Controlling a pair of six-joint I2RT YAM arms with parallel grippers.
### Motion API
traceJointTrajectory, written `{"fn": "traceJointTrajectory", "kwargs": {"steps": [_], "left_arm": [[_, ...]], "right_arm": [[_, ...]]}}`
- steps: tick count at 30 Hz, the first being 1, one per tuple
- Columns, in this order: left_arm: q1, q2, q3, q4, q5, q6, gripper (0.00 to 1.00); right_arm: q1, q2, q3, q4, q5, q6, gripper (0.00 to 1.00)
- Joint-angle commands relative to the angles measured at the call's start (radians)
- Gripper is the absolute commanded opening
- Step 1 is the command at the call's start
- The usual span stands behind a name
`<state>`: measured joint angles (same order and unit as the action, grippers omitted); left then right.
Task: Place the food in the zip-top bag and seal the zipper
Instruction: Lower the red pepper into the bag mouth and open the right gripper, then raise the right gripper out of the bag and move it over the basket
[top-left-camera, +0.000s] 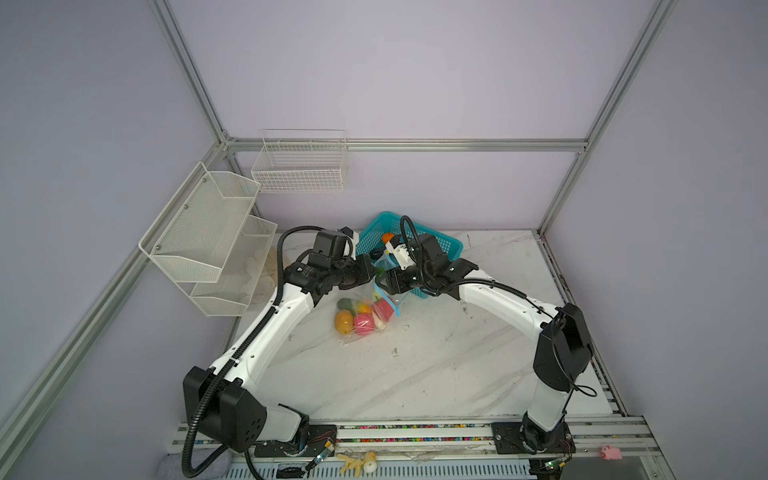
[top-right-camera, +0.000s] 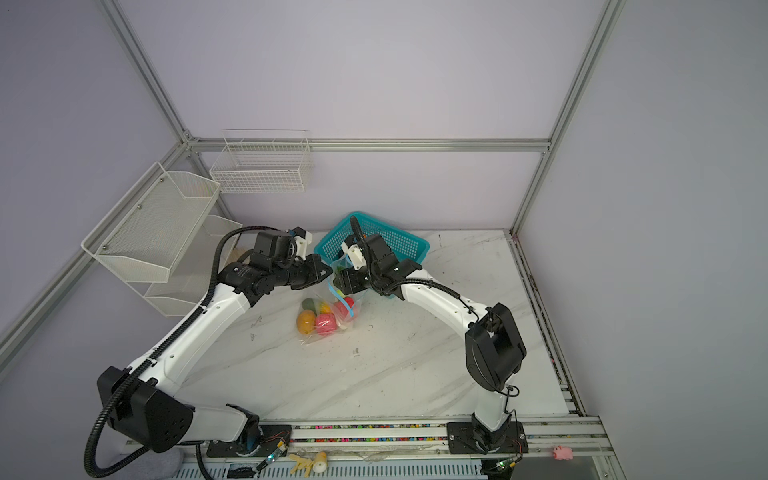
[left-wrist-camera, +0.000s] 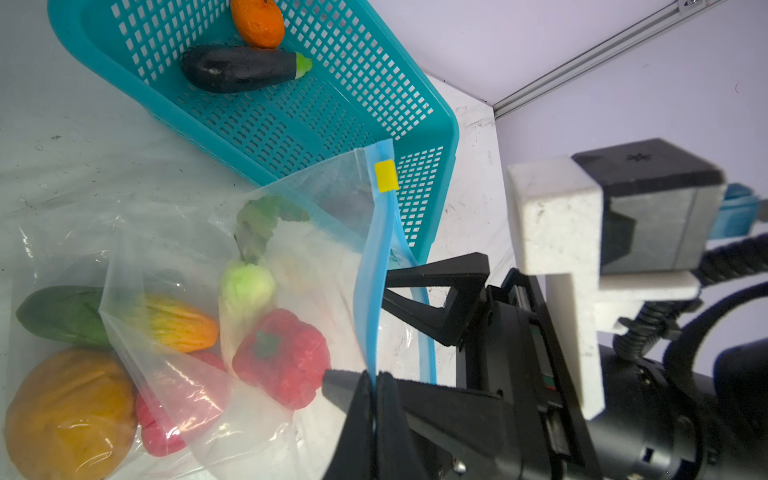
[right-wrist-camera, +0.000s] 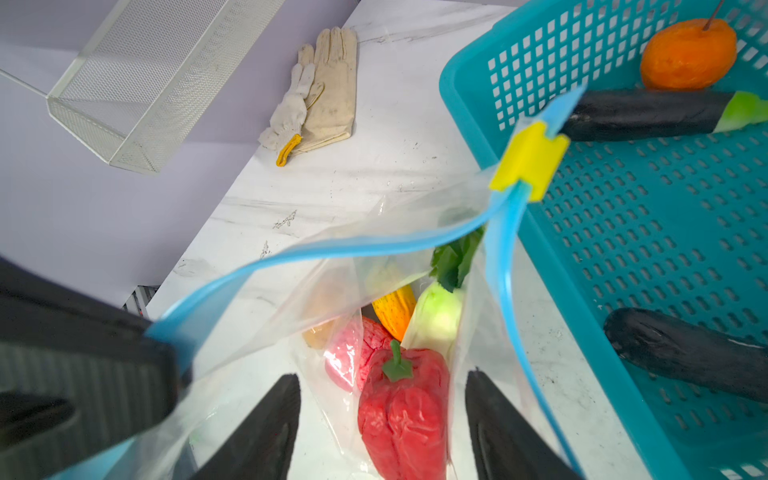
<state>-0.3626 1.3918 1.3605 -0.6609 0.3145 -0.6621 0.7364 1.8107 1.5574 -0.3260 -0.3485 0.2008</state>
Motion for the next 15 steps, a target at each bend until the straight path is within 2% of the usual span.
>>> {"fn": "traceJointTrajectory", "kwargs": {"steps": [1,15], "left_arm": [[-0.005,-0.030,0.017,0.024,0.007,0.002,0.00],[0.000,-0.043,-0.006,0.017,-0.024,0.009,0.00]], "right_arm": [[0.009,-0.026,0.021,-0.008,0.001,0.000,0.66],[-0.033,-0.156,0.038,0.012,0.130,-0.054,0.66]]}}
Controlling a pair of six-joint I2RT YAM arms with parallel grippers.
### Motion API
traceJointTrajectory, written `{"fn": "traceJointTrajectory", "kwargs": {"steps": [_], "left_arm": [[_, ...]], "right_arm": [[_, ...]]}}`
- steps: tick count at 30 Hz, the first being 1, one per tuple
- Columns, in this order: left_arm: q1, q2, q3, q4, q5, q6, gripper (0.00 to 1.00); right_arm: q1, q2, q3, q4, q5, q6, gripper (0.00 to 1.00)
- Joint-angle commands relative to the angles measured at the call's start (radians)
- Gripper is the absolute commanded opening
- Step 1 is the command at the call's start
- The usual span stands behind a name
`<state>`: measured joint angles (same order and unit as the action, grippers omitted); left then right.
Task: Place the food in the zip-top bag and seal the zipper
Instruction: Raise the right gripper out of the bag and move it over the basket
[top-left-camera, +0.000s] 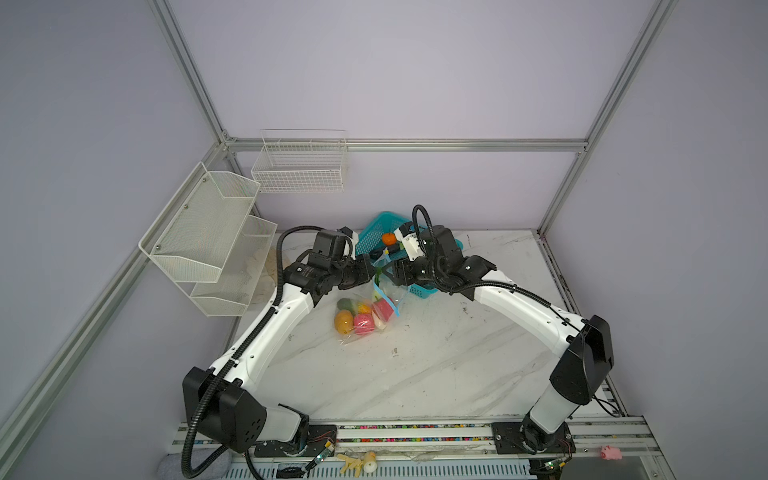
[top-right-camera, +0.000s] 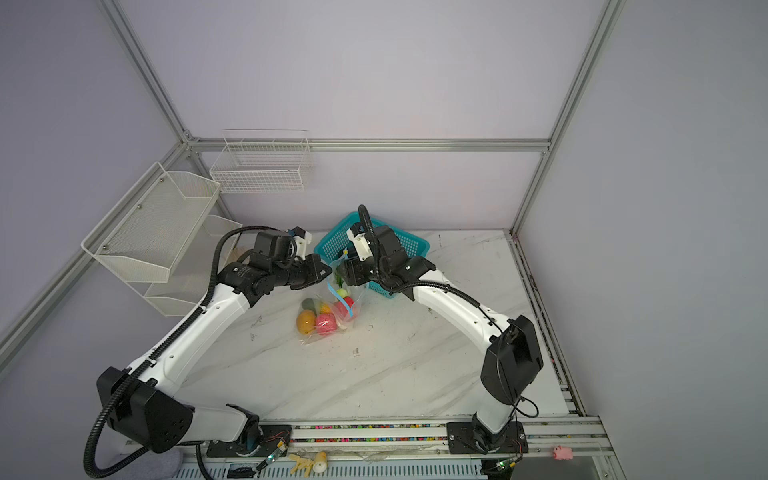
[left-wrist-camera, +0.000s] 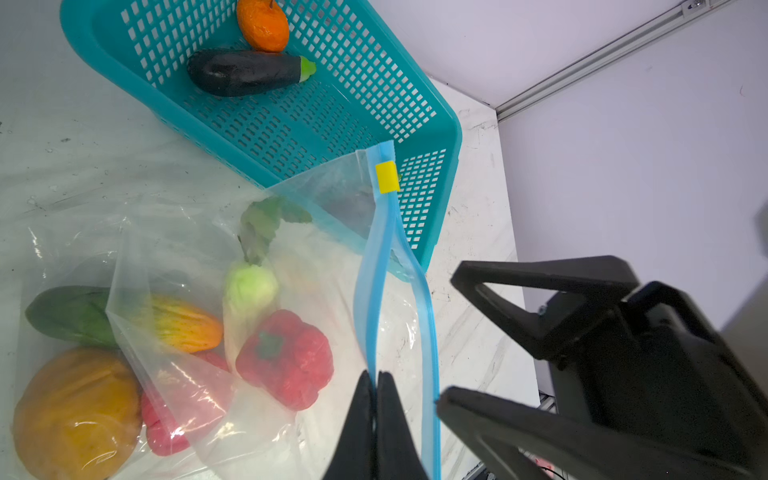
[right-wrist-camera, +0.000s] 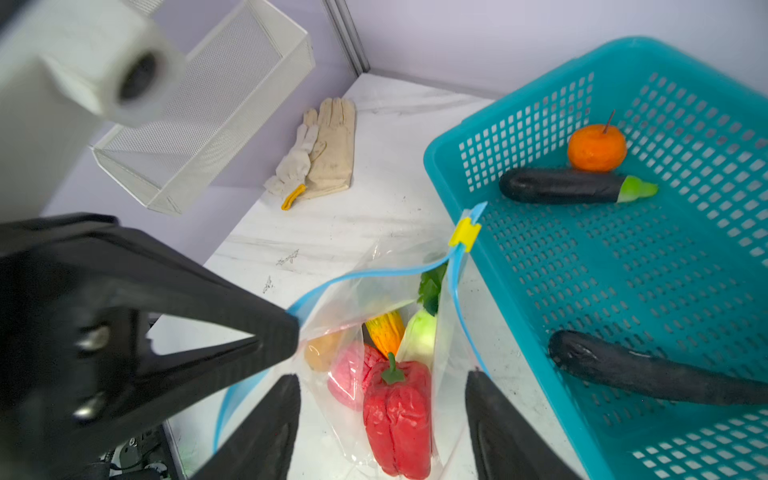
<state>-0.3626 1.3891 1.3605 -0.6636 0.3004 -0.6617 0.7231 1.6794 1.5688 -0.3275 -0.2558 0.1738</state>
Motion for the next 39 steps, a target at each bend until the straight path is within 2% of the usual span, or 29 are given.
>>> {"fn": "traceJointTrajectory", "kwargs": {"steps": [1,9,13,20,39], "left_arm": [[-0.001,-0.040,-0.006,0.020,-0.011,0.009,0.00],[0.000,-0.027,0.008,0.020,-0.003,0.010,0.00],[0.000,-0.032,0.007,0.013,-0.012,0.011,0.00],[-0.001,-0.032,0.001,0.007,-0.012,0.011,0.00],[0.003,0.000,0.029,0.004,0.000,0.024,0.00]], "right_arm": [[-0.032,-0.024,0.024,0.025,0.041,-0.035,0.66],[-0.141,0.127,-0.010,0.063,0.164,0.029,0.64],[-0.182,0.235,-0.003,0.061,0.135,0.063,0.63],[-0.185,0.370,0.068,-0.029,0.091,0.099,0.63],[-0.202,0.333,0.002,-0.160,0.184,0.065,0.63]]}}
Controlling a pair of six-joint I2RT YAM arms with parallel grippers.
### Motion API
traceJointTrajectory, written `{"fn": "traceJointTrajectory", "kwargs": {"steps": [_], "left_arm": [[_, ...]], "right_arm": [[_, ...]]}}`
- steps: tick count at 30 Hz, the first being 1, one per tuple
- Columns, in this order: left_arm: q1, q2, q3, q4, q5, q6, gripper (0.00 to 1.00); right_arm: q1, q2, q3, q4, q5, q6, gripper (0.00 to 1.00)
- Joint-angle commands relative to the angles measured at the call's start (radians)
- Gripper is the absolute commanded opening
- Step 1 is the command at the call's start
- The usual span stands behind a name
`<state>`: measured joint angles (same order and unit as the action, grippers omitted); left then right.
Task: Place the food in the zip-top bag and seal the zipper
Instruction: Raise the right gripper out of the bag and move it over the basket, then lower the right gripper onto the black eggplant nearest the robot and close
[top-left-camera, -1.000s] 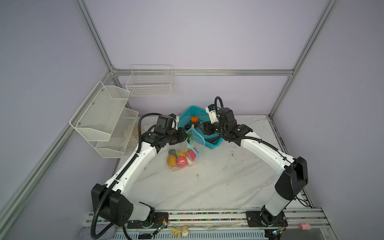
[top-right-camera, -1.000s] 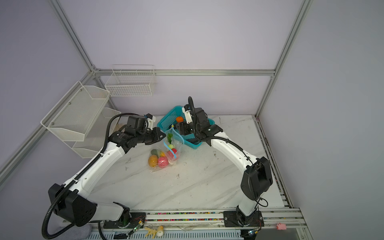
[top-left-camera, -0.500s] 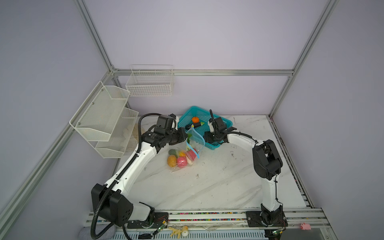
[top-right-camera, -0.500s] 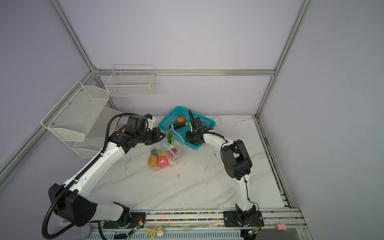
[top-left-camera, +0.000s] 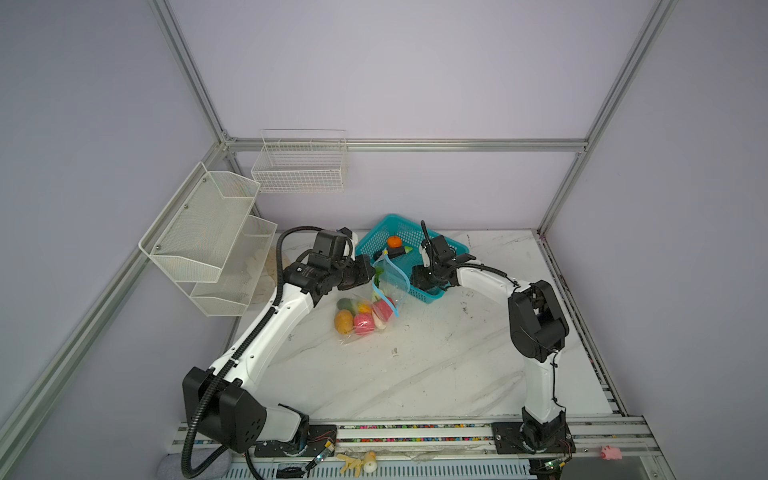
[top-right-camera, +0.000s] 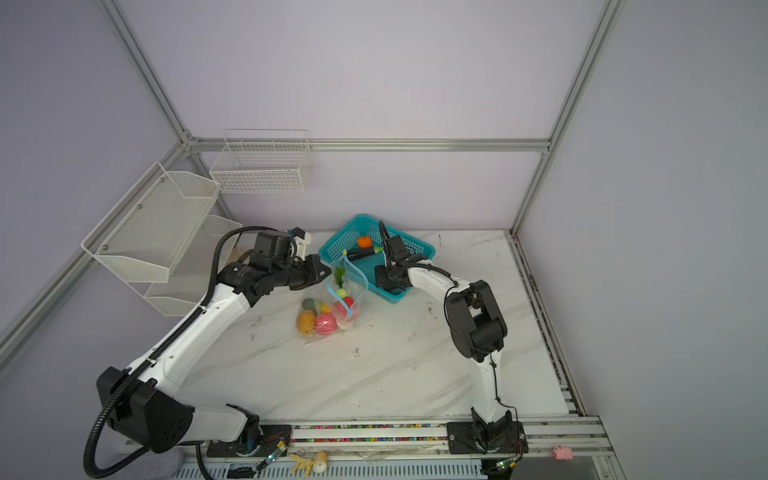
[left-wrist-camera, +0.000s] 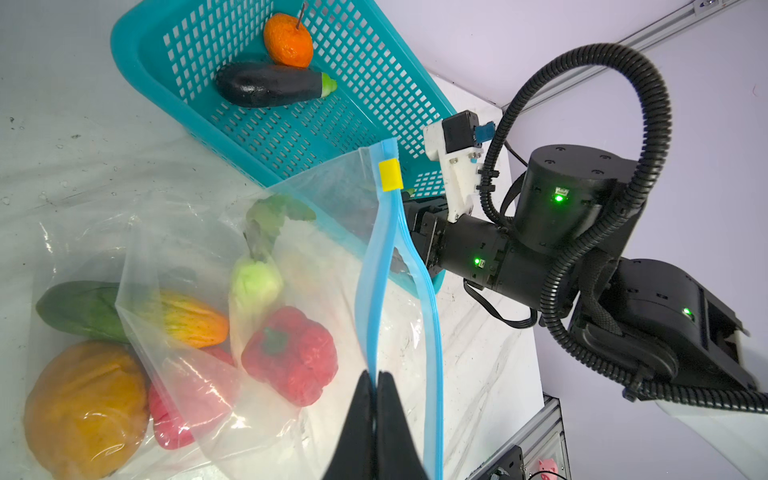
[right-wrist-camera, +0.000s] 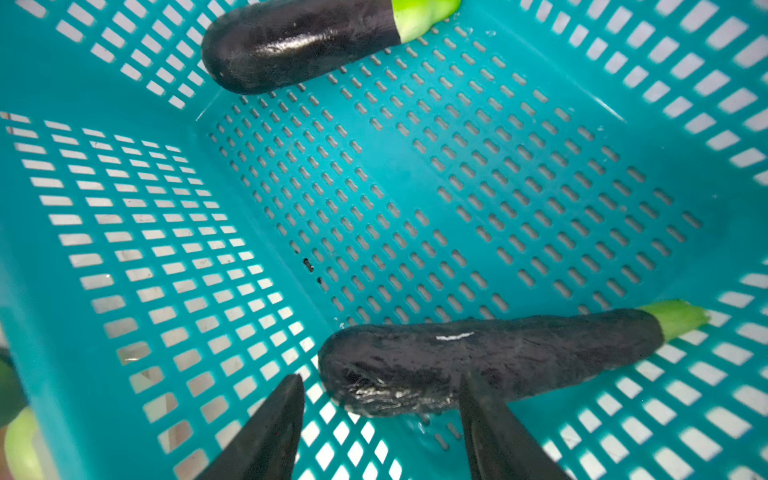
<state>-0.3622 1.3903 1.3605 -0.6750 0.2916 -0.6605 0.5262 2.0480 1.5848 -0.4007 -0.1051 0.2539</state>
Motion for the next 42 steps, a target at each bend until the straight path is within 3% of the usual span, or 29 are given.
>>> {"fn": "traceJointTrajectory", "kwargs": {"steps": [1,7,13,24,42], "left_arm": [[0.004,0.000,0.029,0.016,0.009,0.023,0.00],[0.003,0.003,0.029,0.019,0.015,0.023,0.00],[0.002,0.060,0.103,-0.038,0.053,0.047,0.00],[0.002,0.064,0.091,-0.036,0.065,0.041,0.00],[0.002,0.051,0.072,-0.027,0.054,0.045,0.00]], "right_arm": [[-0.005,-0.035,-0.008,-0.107,0.045,-0.024,0.63],[-0.005,-0.029,0.056,-0.241,0.108,-0.140,0.64],[-0.012,-0.048,0.109,-0.239,0.001,-0.360,0.64],[-0.024,0.014,0.199,-0.382,-0.005,-0.699,0.60],[-0.024,0.152,0.262,-0.414,0.055,-0.760,0.64]]}}
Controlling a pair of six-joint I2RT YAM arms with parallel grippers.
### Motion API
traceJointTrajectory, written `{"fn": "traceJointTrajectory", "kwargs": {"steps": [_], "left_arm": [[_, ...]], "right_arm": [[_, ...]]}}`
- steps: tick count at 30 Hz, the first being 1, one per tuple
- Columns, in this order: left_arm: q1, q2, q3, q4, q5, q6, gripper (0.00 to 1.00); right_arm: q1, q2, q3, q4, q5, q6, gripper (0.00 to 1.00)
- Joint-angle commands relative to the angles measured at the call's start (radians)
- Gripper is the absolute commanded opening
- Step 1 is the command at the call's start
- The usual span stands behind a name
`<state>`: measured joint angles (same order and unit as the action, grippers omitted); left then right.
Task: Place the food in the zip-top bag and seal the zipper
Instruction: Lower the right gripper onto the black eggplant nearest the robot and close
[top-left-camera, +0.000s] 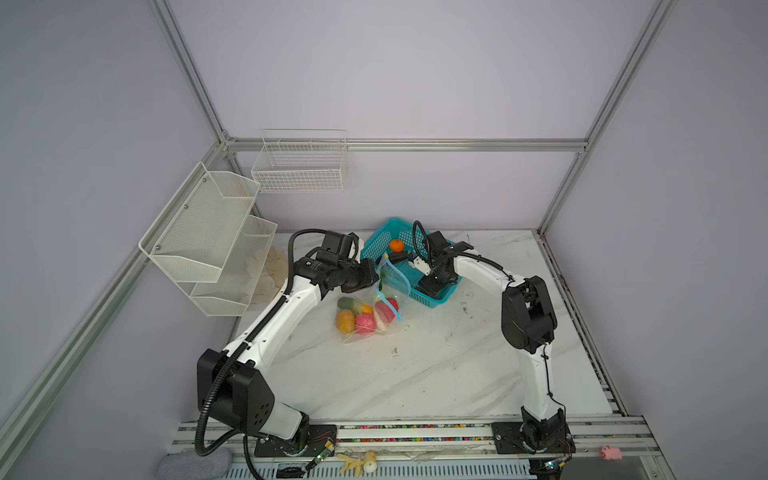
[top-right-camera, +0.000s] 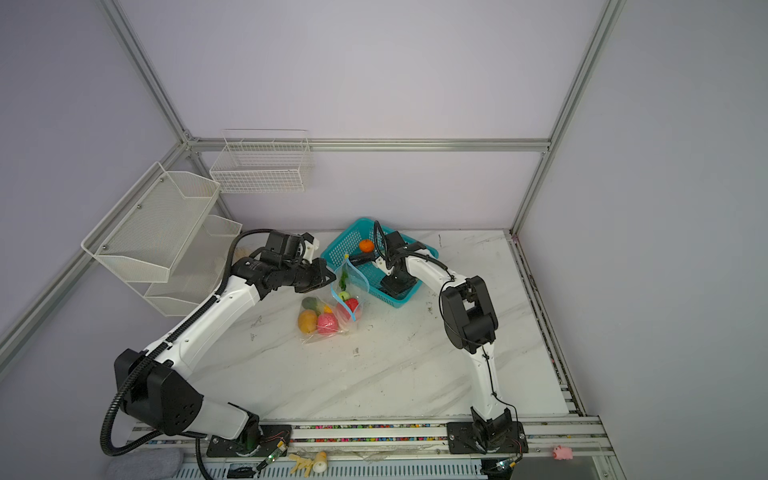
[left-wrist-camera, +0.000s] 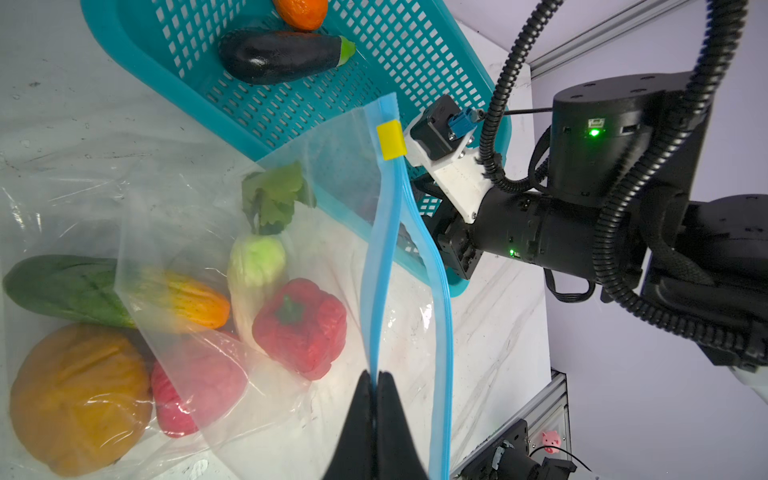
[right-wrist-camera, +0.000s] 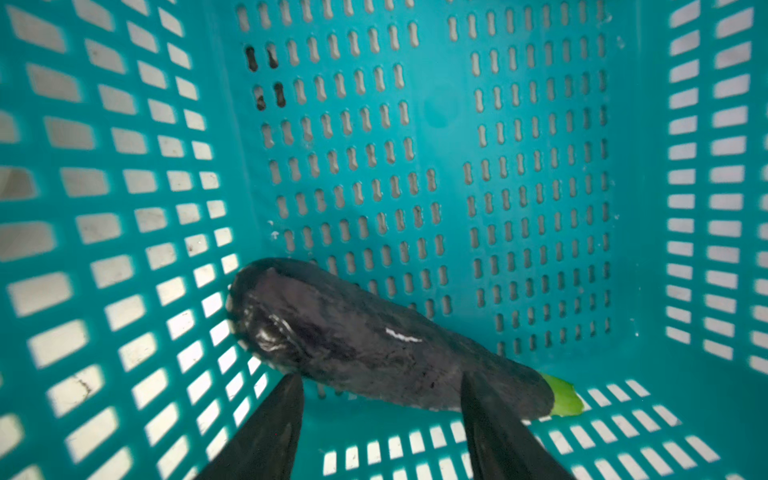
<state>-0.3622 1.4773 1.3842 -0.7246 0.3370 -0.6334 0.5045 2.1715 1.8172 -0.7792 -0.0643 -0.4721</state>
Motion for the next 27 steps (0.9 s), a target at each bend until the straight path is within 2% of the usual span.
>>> {"fn": "traceJointTrajectory", "kwargs": {"steps": [1,7,21,24,27], "left_arm": [[0.004,-0.035,0.049,0.022,0.009,0.018,0.00],[0.002,-0.037,0.048,0.022,0.009,0.018,0.00],[0.002,-0.042,0.035,0.027,0.002,0.011,0.00],[0.002,-0.041,0.036,0.027,0.003,0.012,0.00],[0.002,-0.040,0.036,0.029,0.003,0.011,0.00]], "right_arm": [[-0.003,0.040,0.035,-0.036,0.019,-0.034,0.65],[-0.003,0.101,0.070,-0.038,0.033,-0.033,0.64],[-0.003,0.149,0.153,-0.012,0.029,0.014,0.52],[-0.001,0.150,0.159,-0.007,0.022,0.011,0.54],[0.003,0.145,0.146,0.029,0.033,0.008,0.63]]}}
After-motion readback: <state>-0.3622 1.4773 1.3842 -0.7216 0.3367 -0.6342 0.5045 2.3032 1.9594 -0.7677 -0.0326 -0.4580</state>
